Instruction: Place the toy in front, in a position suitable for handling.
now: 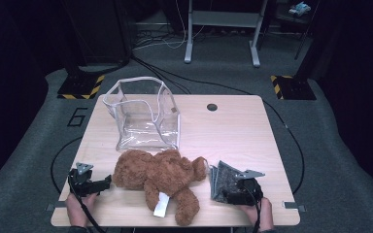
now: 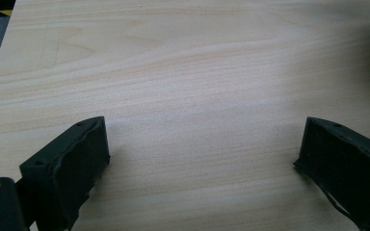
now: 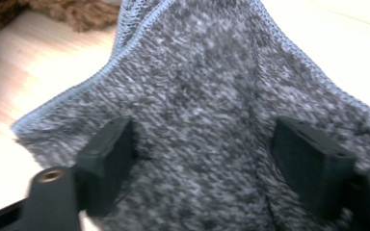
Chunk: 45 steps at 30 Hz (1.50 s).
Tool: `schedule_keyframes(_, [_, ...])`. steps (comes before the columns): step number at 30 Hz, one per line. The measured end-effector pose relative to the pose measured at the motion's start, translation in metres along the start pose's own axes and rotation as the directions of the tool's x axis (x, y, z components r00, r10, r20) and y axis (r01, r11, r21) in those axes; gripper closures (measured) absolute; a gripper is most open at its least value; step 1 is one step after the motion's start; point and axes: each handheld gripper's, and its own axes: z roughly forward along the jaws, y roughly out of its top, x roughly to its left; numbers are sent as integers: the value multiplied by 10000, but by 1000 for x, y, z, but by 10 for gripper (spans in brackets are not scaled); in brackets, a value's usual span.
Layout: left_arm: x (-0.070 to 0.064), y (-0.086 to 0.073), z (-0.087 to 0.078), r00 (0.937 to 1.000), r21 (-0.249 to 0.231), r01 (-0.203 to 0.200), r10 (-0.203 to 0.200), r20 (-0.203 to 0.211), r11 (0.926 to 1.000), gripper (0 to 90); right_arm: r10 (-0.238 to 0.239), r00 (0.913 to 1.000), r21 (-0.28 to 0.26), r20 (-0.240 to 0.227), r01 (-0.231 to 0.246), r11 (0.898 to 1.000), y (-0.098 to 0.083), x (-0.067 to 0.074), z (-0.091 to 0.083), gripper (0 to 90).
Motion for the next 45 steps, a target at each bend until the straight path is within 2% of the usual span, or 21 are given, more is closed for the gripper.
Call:
schedule_keyframes(2, [0,0,0,10000,1,11,-11,5,10000,34,96,9999,-17,31,-96,10000,0,0,-2,341])
schedule_keyframes(3, [0,0,0,10000,1,11,-11,5,10000,34,96,9999,-17,31,-96,10000,0,0,-2,341])
schedule_keyframes(4, [0,0,0,10000,-7,0,0,15,10000,36,93,9999,-94,-98,-94,9999,-1,0,-3,410])
schedule_keyframes(6, [0,0,0,10000,3,-7,7,7,10000,37,159,9997,-138,-208,-162,9998,-2,-1,-4,489])
schedule_keyframes(7, [0,0,0,10000,3,-7,7,7,10000,37,0,9996,-251,-290,-7,9997,-2,-3,-4,526])
schedule_keyframes(8, [0,0,0,10000,-8,-4,4,10,10000,37,304,9988,-298,-375,-315,9991,-2,-1,-4,555])
schedule_keyframes(9, [0,0,0,10000,-8,-4,4,10,10000,37,304,9988,-298,-375,-315,9991,-2,-1,-4,555])
schedule_keyframes(12, [0,0,0,10000,-7,-6,6,11,10000,37,131,9987,-459,-487,-154,9988,-4,-2,-6,645])
schedule_keyframes(15, [0,0,0,10000,32,8,-8,3,10000,37,77,9990,-543,-440,-100,9985,-4,-2,-8,680])
schedule_keyframes(20, [0,0,0,10000,31,21,-21,4,10000,37,-67,9997,-657,-237,51,9978,-3,0,-13,699])
schedule_keyframes(23, [0,0,0,10000,30,19,-19,4,10000,37,16,9997,-769,-228,-33,9970,-2,-2,-16,700])
schedule_keyframes(34, [0,0,0,10000,-6,0,0,-1,10000,37,-87,9995,-1140,293,119,9934,10,-15,-39,698])
schedule_keyframes(38, [0,0,0,10000,19,22,-22,10,10000,37,85,9986,-1333,525,-14,9911,16,-28,-52,697])
schedule_keyframes(45, [0,0,0,10000,-18,-1,1,-7,10000,37,57,9959,-1578,901,87,9874,25,-45,-67,696])
